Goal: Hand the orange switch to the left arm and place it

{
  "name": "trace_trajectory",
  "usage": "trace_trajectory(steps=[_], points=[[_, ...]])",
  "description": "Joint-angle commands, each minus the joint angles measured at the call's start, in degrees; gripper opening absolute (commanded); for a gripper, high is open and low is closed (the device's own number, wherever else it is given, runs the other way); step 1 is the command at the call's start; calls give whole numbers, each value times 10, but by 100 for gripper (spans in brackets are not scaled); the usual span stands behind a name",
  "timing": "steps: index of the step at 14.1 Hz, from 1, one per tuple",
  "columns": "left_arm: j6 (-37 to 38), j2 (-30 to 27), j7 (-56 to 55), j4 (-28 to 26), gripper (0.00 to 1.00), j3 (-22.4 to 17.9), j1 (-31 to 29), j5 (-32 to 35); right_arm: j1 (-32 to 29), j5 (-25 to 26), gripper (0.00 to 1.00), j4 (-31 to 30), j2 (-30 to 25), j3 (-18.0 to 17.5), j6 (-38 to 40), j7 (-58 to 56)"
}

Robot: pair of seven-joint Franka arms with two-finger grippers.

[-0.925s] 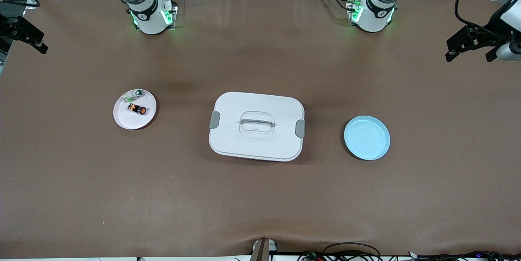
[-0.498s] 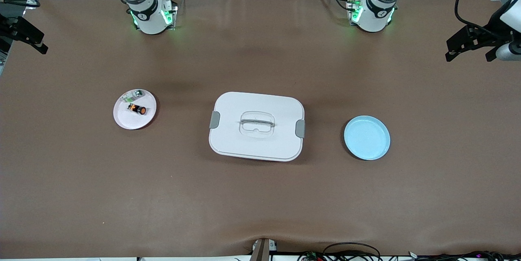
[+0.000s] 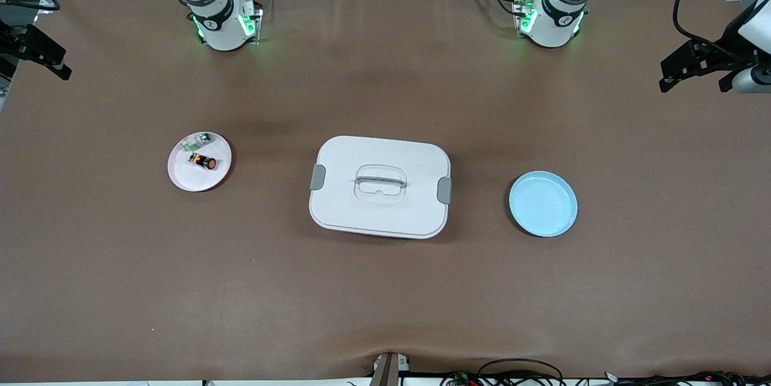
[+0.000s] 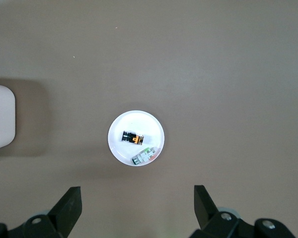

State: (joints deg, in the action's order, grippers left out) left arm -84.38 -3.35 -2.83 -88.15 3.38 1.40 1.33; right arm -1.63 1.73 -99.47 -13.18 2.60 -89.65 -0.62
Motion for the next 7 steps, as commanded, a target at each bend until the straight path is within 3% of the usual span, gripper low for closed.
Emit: trace_trajectory(steps=[1, 7], points=[[18, 7, 11, 18, 100, 0, 1, 8, 3, -4, 100, 14, 10, 4, 8, 1], [33, 6, 1, 15, 100, 5, 2, 9, 9, 6, 100, 9, 13, 1, 57, 4]])
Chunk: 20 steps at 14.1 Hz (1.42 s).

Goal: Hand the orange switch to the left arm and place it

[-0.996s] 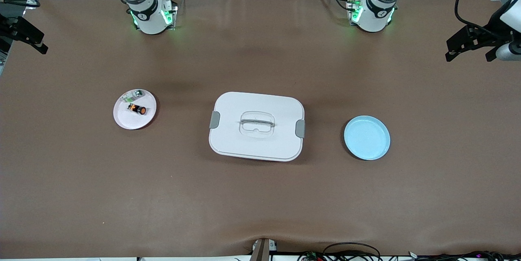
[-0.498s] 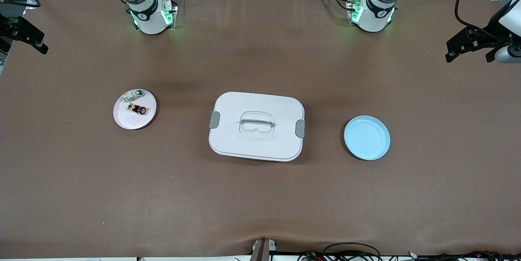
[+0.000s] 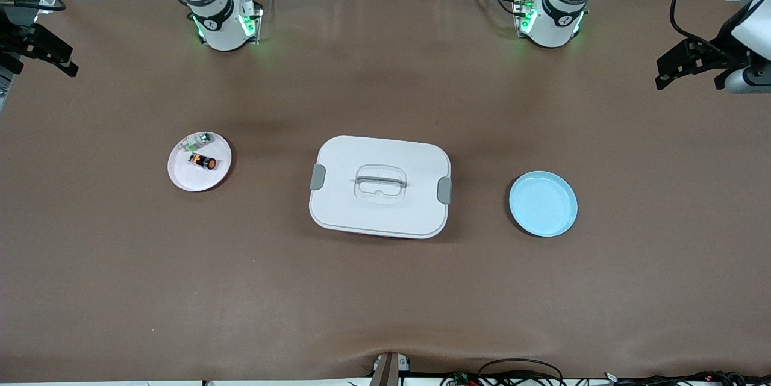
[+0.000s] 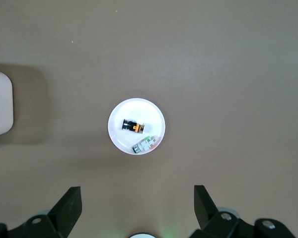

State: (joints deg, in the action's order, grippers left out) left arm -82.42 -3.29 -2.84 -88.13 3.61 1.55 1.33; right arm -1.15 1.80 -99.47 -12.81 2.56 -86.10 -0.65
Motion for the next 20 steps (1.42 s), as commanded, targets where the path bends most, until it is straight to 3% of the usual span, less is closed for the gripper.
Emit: trace_trajectory(steps=[1, 6, 14, 16, 20], points=[[15, 6, 1, 14, 100, 3, 0, 9, 4, 5, 100, 6, 17, 2, 23, 6], [14, 7, 6, 12, 100, 3, 1, 9, 4, 4, 100, -76, 16, 2, -37, 6], [15, 1, 8, 9, 100, 3, 1, 10, 1, -7, 100, -294, 5, 3, -267, 50], [17, 0, 9, 8, 100, 3, 2, 10, 3, -40, 100, -333, 9, 4, -323, 52], [18, 1, 9, 9, 100, 3, 1, 11, 3, -46, 100, -406, 31, 3, -463, 53]])
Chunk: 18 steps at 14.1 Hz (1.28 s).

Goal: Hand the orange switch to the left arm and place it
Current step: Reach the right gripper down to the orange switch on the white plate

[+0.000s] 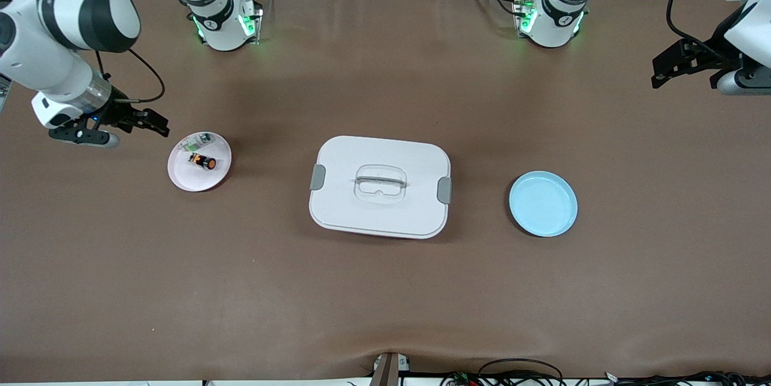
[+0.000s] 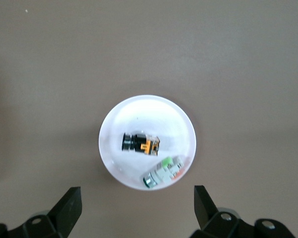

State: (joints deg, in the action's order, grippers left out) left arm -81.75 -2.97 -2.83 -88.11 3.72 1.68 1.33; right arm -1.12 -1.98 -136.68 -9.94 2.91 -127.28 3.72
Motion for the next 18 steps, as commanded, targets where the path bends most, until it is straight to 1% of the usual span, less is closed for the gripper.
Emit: trace_trajectory(steps=[1, 3, 4, 12, 14, 16, 18], points=[[12, -2, 9, 8, 100, 2, 0, 11, 2, -9, 100, -38, 18, 0, -70, 9], [12, -2, 8, 12, 100, 3, 2, 11, 3, -37, 100, -38, 54, 0, -96, 8], [11, 0, 4, 13, 100, 3, 4, 11, 4, -43, 100, -38, 70, -1, -109, 8], [18, -4, 5, 13, 100, -2, -3, 4, 15, -45, 100, -37, 170, -1, -198, 3], [19, -5, 4, 17, 100, -2, -2, 10, 15, -44, 100, -37, 185, -1, -200, -1], [19, -3, 0, 43, 100, 1, 0, 10, 15, -45, 100, -36, 200, -1, -200, 0], [19, 1, 7, 44, 100, 2, -2, 3, 16, -45, 100, -36, 202, -2, -199, 0]])
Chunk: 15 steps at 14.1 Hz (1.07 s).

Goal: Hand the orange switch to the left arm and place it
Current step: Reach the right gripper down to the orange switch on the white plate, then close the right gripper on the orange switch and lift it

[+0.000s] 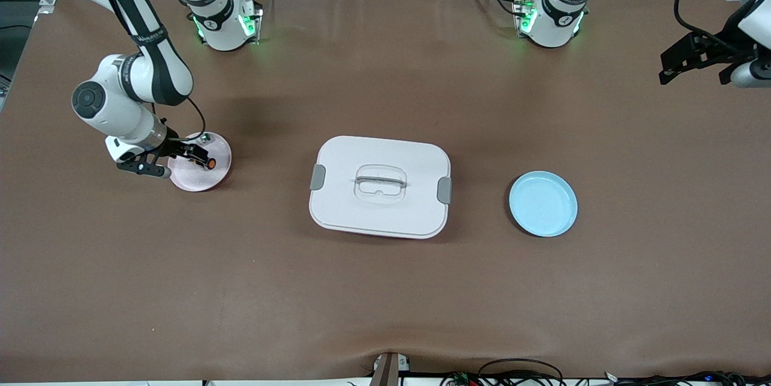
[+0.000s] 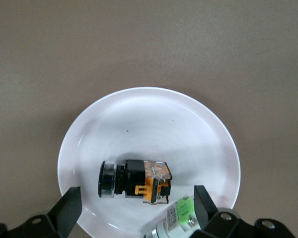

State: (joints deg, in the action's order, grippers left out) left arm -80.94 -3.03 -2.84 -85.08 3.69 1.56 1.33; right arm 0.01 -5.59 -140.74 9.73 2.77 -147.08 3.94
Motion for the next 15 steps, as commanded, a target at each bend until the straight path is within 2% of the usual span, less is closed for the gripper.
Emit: trace_trajectory(steps=[1, 15], points=[[11, 4, 7, 14, 100, 3, 0, 3, 4, -9, 100, 5, 8, 0, -1, -2], [12, 8, 4, 11, 100, 13, 6, 4, 10, -21, 100, 15, 68, -1, -43, -2]])
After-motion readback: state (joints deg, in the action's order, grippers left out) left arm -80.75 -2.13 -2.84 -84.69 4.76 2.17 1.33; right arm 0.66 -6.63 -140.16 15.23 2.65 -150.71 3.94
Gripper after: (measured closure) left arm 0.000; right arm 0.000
